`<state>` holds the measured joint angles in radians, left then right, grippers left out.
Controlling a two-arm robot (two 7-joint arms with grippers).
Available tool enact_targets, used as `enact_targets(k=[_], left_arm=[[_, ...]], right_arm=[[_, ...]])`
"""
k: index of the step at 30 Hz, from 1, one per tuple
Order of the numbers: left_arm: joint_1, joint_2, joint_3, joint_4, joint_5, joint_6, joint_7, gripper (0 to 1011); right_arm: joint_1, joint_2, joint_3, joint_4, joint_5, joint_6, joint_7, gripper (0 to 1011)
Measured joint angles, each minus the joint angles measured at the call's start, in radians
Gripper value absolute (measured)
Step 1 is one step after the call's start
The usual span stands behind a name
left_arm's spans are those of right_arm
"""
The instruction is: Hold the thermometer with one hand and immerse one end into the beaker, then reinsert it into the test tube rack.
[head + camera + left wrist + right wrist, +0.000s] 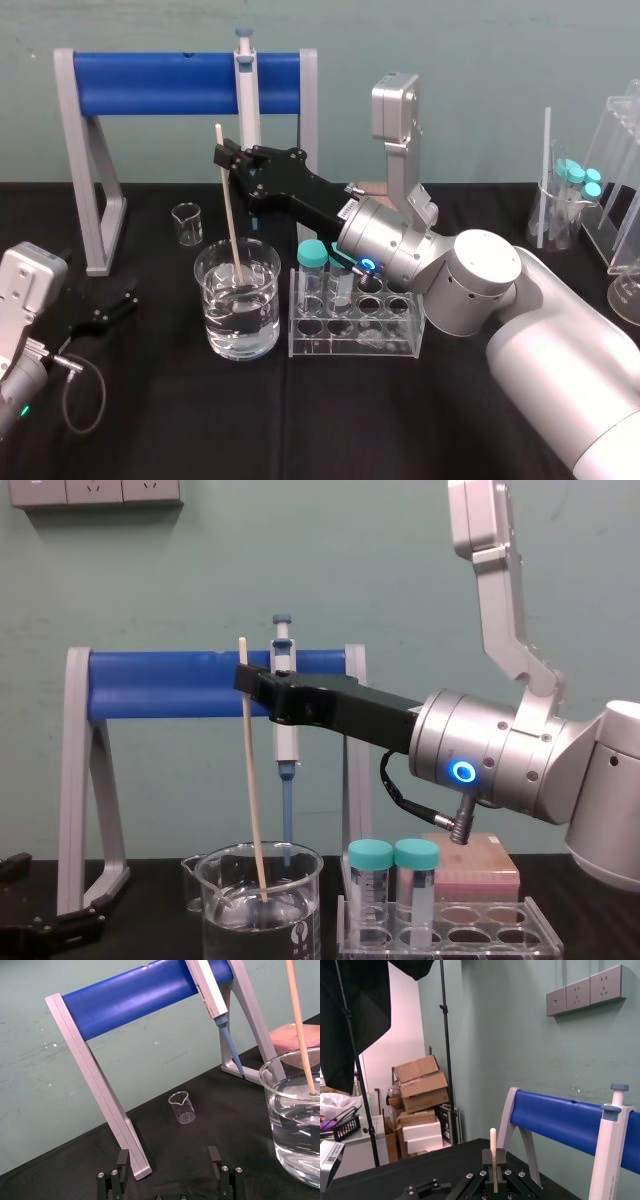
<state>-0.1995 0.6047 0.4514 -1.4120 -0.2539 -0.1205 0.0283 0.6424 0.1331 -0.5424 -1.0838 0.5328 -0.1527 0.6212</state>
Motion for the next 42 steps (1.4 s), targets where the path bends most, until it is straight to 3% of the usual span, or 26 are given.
enact_targets(k=[42], left_arm=[[0.000,0.000,0.000,0.000,0.000,0.000,0.000,1004]], right_arm=[[-0.007,-0.014,0.012,0.047,-0.006,-0.005,0.033,38]])
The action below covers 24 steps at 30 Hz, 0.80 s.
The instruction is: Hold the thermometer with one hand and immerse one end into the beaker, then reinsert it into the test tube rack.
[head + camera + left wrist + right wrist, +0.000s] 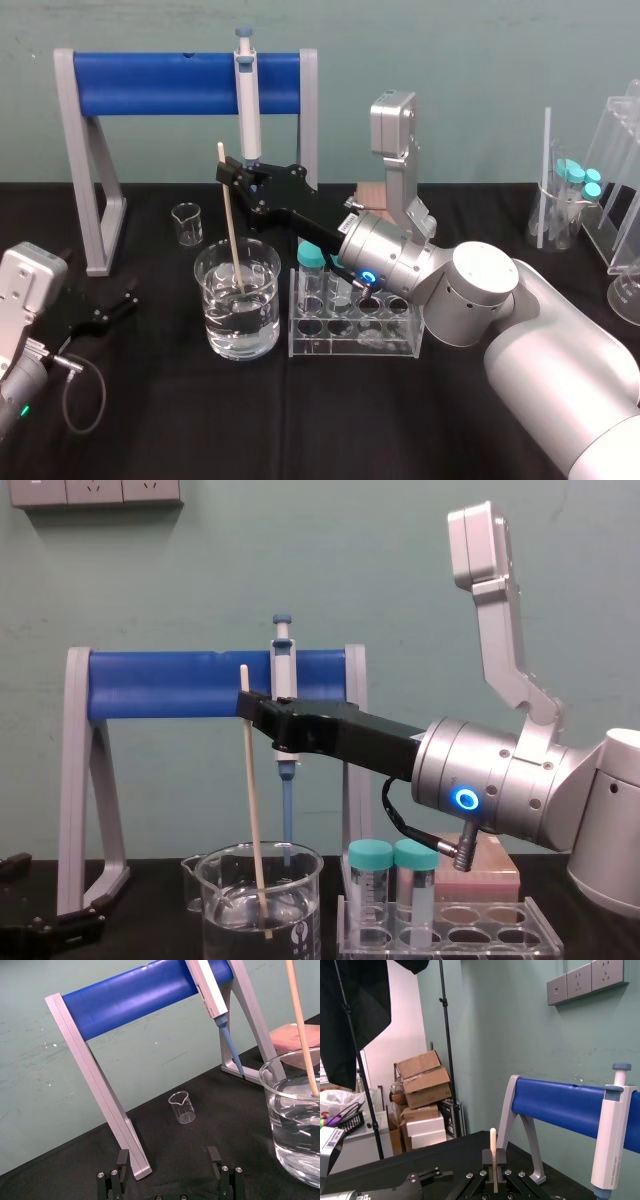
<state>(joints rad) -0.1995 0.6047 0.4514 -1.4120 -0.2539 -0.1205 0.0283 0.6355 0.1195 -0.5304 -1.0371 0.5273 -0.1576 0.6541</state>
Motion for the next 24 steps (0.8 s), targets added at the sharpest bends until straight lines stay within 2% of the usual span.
enact_targets(k=[24], left_arm=[[0.000,0.000,0.000,0.000,0.000,0.000,0.000,1004]], right_arm=[[0.007,-0.007,-0.004,0.023,-0.018,-0.012,0.000,38]])
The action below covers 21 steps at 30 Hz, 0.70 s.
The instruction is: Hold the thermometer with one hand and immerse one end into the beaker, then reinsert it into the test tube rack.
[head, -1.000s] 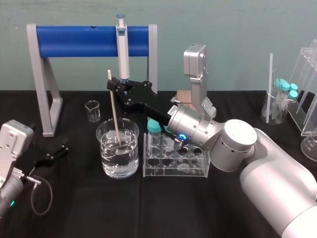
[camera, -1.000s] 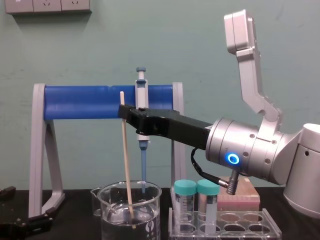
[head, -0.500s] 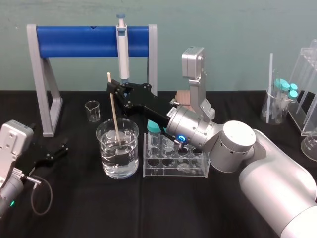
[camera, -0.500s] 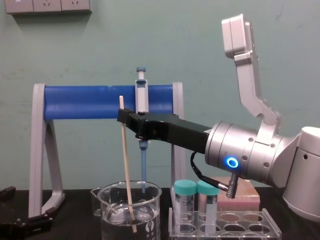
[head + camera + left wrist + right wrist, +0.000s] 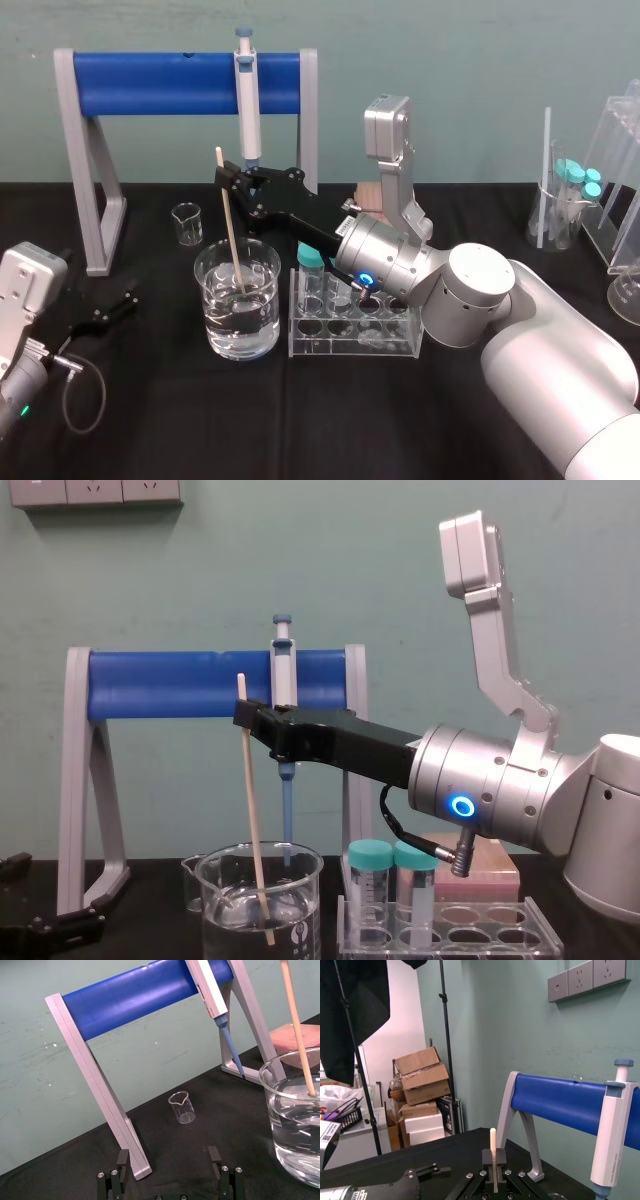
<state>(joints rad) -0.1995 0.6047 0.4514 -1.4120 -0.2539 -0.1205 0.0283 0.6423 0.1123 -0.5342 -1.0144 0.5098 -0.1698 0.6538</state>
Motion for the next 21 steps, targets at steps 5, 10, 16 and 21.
enact_targets(k=[5,10,16,21], left_arm=[[0.000,0.000,0.000,0.000,0.000,0.000,0.000,1004],[0.000,0.000,0.000,0.000,0.000,0.000,0.000,1004],[0.000,0.000,0.000,0.000,0.000,0.000,0.000,1004],[0.000,0.000,0.000,0.000,0.000,0.000,0.000,1004]], right_arm=[[0.000,0.000,0.000,0.000,0.000,0.000,0.000,38],[0.000,0.001,0.000,0.000,0.000,0.000,0.000,38],[0.000,0.001,0.000,0.000,0.001,0.000,0.000,38],[0.000,0.001,0.000,-0.001,0.001,0.000,0.000,38]])
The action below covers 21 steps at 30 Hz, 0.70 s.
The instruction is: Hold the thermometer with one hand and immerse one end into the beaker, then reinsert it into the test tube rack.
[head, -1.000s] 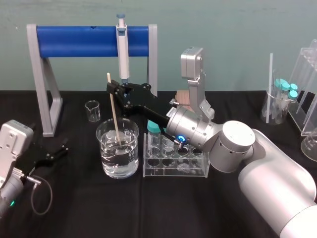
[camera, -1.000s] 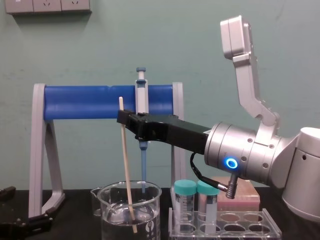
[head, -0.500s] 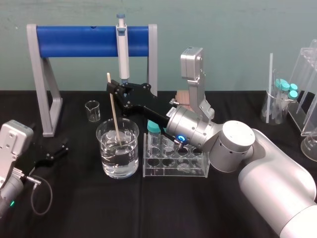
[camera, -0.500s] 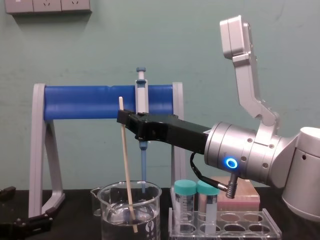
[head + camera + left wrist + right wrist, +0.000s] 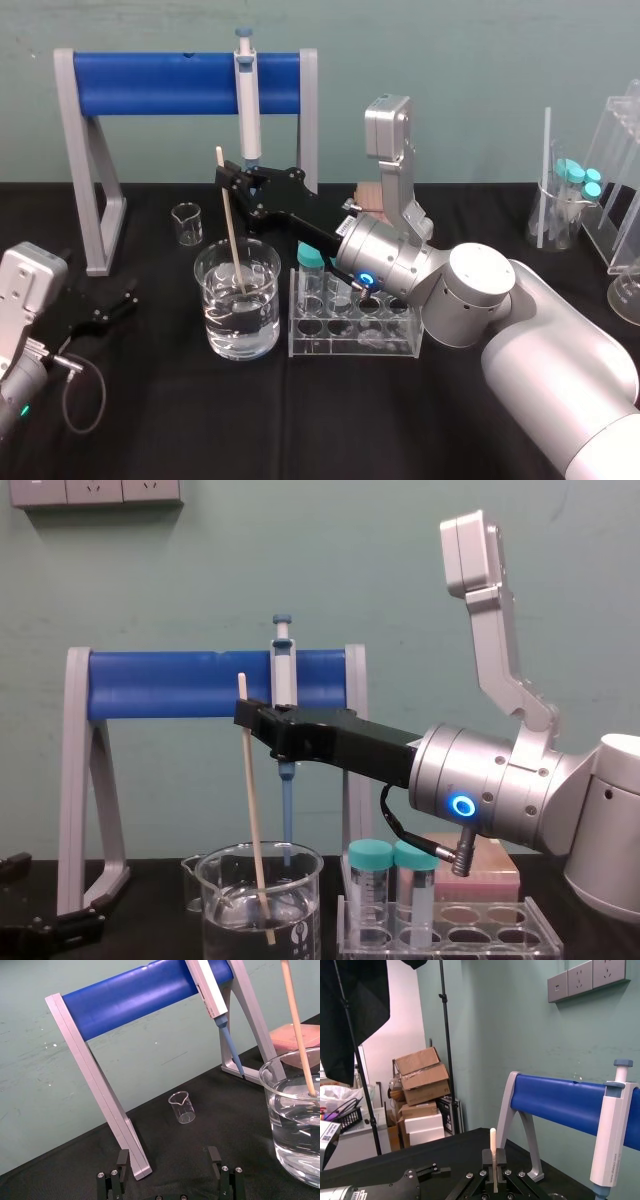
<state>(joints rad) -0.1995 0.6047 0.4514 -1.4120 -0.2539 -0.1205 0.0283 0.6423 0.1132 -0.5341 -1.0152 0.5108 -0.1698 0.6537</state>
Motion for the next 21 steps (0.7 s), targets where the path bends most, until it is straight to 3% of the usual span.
enact_targets(k=[21], left_arm=[[0.000,0.000,0.000,0.000,0.000,0.000,0.000,1004]], right_arm=[[0.000,0.000,0.000,-0.001,0.001,0.000,0.000,38]])
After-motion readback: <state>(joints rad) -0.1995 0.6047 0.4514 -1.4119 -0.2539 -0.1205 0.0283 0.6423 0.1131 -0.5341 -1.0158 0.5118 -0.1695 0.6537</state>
